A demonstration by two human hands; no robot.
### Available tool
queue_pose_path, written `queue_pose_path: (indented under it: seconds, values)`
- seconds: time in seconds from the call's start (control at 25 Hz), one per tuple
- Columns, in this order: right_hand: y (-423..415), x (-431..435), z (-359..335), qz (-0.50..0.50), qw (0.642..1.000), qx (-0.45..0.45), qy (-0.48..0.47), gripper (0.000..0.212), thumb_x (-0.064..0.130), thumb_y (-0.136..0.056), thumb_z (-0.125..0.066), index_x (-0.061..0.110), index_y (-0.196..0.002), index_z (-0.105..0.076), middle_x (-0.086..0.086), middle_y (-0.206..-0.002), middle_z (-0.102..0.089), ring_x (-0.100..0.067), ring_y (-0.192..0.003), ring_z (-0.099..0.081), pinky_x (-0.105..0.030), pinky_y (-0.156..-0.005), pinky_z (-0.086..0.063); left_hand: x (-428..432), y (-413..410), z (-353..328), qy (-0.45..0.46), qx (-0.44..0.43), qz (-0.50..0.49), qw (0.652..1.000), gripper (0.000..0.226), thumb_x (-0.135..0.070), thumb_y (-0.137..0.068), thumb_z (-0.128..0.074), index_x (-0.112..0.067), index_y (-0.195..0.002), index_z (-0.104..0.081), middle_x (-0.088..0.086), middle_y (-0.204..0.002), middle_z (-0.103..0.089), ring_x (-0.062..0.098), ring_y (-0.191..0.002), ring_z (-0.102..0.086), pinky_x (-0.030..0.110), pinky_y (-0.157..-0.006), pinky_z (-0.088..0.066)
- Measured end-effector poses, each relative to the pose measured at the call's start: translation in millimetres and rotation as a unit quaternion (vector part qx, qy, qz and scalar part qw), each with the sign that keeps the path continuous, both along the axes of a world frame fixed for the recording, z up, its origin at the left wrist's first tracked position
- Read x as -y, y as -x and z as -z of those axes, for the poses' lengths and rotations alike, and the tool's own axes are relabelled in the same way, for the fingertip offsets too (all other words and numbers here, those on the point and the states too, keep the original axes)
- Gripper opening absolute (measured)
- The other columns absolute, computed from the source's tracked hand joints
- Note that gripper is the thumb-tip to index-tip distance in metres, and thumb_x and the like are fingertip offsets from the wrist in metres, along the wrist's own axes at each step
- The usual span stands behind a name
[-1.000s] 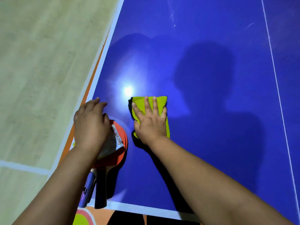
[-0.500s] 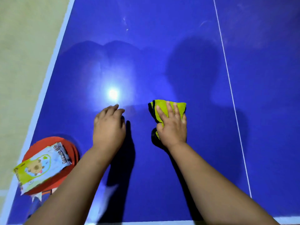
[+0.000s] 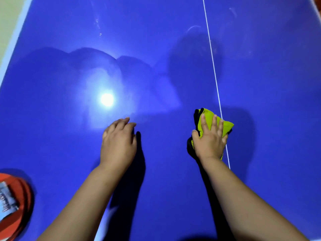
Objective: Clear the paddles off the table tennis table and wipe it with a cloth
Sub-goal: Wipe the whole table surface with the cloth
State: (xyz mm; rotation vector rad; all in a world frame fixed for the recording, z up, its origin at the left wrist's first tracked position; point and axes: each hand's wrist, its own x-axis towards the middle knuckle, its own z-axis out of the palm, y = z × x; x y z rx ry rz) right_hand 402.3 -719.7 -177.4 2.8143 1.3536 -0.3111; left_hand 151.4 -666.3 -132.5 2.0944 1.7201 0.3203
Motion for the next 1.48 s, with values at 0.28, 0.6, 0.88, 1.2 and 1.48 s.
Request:
queue_pose_path:
  seconds: [0.28,0.6,0.88,1.2,1.48]
  values:
    - [133.5,-57.7,0.1,-0.080,0.997,0.010,0.003,0.068,0.051,-0.092,-0.043,0.038,-0.151,-0.013,-0.004,-0.162,-0.001,-0.027,-0.148,0.005,-0.058,-0.113,-0.011,-44.8,105.7,-4.2,-0.025,-0.023,-0.036,0.999,0.032,-0.014,-0.087,-0.056,-0.010,-0.118,-0.062,0.010,-0.135,-0.052,0.031,-0.127,-0.041,0.043,-0.103,-0.028]
    - [346.6,-125.4,-3.0,-0.276,0.961,-0.011,0.014,0.070,0.052,-0.091,-0.038,0.038,-0.152,-0.006,-0.007,-0.161,0.003,-0.032,-0.147,0.010,-0.060,-0.112,-0.005,-76.5,295.1,-13.9,-0.050,-0.081,-0.158,0.983,0.034,-0.005,-0.080,-0.060,-0.007,-0.113,-0.065,0.017,-0.124,-0.059,0.039,-0.114,-0.050,0.046,-0.095,-0.038]
    - [492.4,-151.9,-0.5,-0.464,0.885,-0.036,0.032,0.068,0.051,-0.093,-0.037,0.036,-0.152,-0.004,-0.007,-0.161,0.007,-0.032,-0.146,0.013,-0.059,-0.113,0.003,-64.6,366.8,-0.7,-0.019,-0.088,-0.227,0.970,0.033,-0.007,-0.082,-0.058,-0.008,-0.114,-0.065,0.016,-0.126,-0.058,0.038,-0.116,-0.048,0.045,-0.094,-0.038]
    - [419.8,-164.2,-5.7,-0.435,0.895,-0.101,0.000,0.070,0.033,-0.088,-0.046,0.039,-0.151,-0.016,0.003,-0.162,0.001,-0.019,-0.148,0.007,-0.047,-0.116,-0.002,-81.4,312.9,-2.9,-0.018,-0.091,-0.191,0.977,0.033,-0.009,-0.083,-0.057,-0.007,-0.115,-0.064,0.016,-0.124,-0.059,0.039,-0.113,-0.051,0.044,-0.093,-0.038]
    - [216.9,-151.1,-4.4,-0.271,0.961,-0.041,-0.031,0.071,0.027,-0.084,-0.048,0.038,-0.149,-0.024,0.001,-0.161,-0.010,-0.019,-0.148,-0.001,-0.049,-0.116,-0.012,-101.7,165.8,1.0,-0.030,-0.038,-0.091,0.995,0.029,-0.009,-0.083,-0.057,-0.009,-0.111,-0.066,0.013,-0.121,-0.062,0.035,-0.109,-0.055,0.042,-0.091,-0.041]
